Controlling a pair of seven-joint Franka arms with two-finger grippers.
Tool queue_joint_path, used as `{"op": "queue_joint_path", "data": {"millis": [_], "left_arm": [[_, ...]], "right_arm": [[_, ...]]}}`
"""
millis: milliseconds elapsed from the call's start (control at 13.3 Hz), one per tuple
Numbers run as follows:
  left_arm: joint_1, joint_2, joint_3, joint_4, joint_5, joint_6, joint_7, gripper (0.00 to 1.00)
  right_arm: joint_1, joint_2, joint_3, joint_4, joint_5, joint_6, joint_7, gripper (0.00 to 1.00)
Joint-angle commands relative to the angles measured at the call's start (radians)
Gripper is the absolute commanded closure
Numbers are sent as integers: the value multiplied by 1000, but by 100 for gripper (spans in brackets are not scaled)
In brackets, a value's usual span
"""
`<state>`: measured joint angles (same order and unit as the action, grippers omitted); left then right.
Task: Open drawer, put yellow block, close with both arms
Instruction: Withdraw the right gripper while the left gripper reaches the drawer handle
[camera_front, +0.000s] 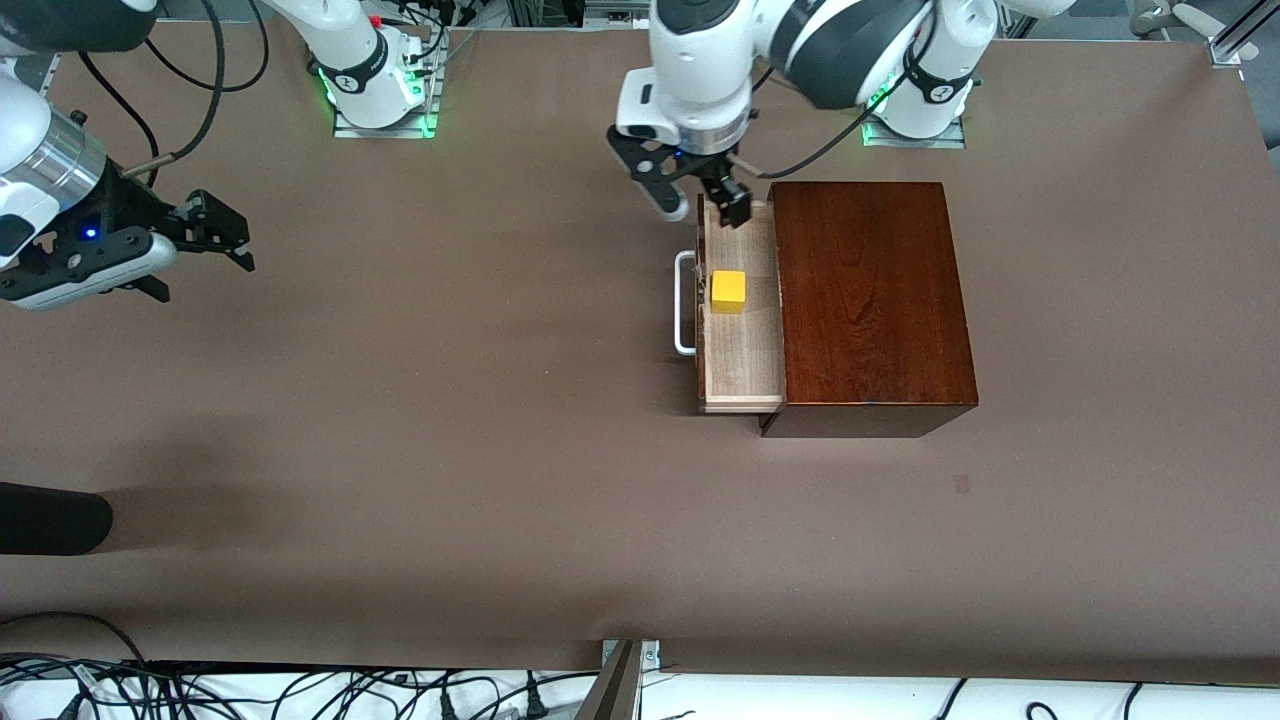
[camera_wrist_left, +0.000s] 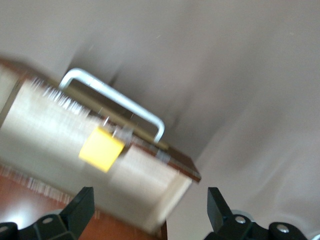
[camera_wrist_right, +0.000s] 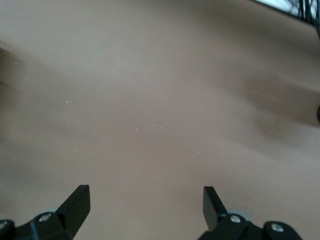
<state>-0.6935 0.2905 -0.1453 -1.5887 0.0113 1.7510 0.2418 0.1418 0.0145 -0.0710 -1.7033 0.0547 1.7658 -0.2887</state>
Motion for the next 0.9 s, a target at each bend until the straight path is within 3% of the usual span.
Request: {"op": "queue_joint_path", "data": {"millis": [0,300,824], "left_arm": [[-40,102,15,50,19,93,233,0],[-35,208,18,46,88,234,574,0],[0,291,21,23,257,254,608,0]], "right_arm": [[-22,-38,13,-56,-1,15,81,0],[-21,-28,13,-39,-35,15,91,0],[-19,-18,14,2,-99,9,86,0]]}}
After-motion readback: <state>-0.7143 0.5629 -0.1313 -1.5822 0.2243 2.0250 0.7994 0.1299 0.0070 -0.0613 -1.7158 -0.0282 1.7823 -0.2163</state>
